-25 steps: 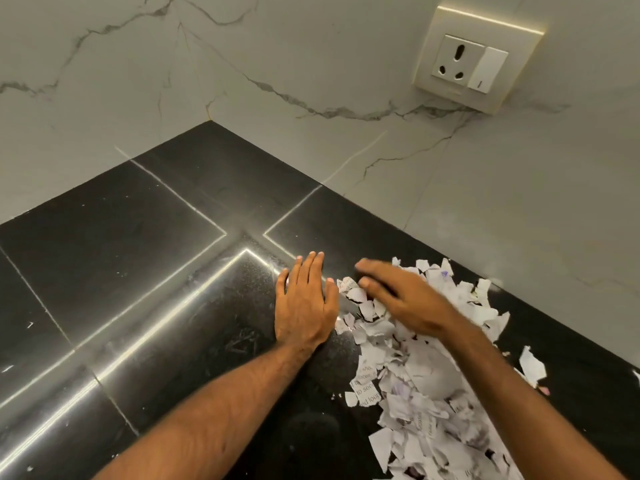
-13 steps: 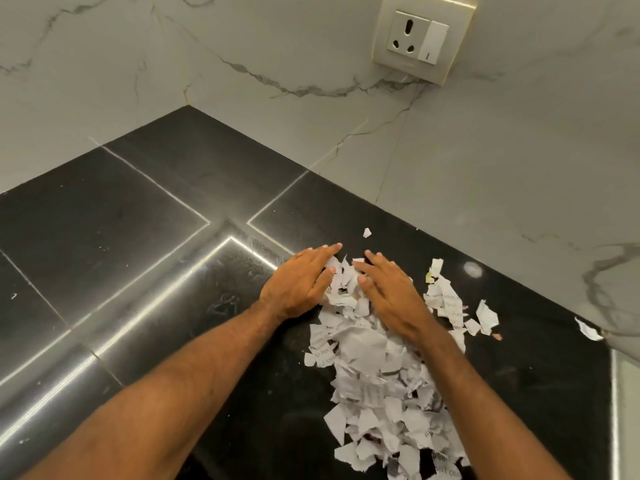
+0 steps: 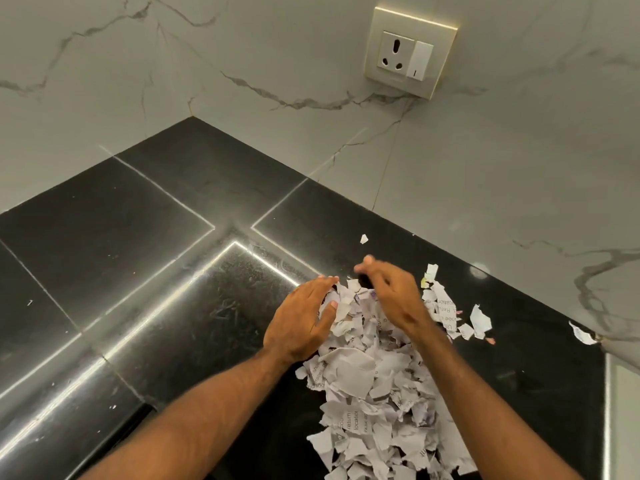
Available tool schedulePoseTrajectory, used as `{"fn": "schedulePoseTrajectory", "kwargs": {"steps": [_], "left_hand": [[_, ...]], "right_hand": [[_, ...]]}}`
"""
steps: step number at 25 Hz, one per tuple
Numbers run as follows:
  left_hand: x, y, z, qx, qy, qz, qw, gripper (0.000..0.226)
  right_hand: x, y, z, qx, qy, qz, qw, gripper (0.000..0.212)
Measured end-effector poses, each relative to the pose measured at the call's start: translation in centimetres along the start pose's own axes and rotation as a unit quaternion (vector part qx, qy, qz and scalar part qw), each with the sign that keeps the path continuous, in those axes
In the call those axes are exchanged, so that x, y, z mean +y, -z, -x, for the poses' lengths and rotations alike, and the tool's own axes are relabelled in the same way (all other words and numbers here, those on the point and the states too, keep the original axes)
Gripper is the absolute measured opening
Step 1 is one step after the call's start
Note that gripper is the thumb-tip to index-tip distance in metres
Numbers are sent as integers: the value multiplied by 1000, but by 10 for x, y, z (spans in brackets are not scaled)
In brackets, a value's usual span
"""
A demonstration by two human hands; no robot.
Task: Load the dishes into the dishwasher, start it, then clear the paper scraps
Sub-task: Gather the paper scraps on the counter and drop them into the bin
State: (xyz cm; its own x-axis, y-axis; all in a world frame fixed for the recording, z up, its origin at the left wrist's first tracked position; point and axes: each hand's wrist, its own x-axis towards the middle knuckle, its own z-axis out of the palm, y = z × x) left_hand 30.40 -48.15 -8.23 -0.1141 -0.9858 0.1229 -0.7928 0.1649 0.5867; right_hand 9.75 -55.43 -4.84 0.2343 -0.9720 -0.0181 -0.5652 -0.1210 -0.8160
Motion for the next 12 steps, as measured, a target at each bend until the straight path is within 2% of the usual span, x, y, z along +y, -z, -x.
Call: {"fn": "schedulePoseTrajectory", "kwargs": {"steps": [2,3,6,8,10,12], "left_hand": [[0,0,-1,3,0,-4,1000,51],[1,1,-1,3,0,-6,1000,53],[-1,0,-1,-8,2,-4,1000,58],[-1,-2,-2,-5,4,8,1000,61],[-1,-2,-4,-3,9,20,1000,63],[0,-2,-5,-10,3,19,1000,64]], "right_hand": [[-3,6,-29,60,-8,-1,998,50],[-3,7,-44,48,-16,12,999,52],[6,-3,-65,-74,-37,116,990,69],[9,-11,-52,-125,11,179,976,70],[9,-16,-21,-187,43,175,966,67],[6,-1,0,-231,18,100,968,61]]}}
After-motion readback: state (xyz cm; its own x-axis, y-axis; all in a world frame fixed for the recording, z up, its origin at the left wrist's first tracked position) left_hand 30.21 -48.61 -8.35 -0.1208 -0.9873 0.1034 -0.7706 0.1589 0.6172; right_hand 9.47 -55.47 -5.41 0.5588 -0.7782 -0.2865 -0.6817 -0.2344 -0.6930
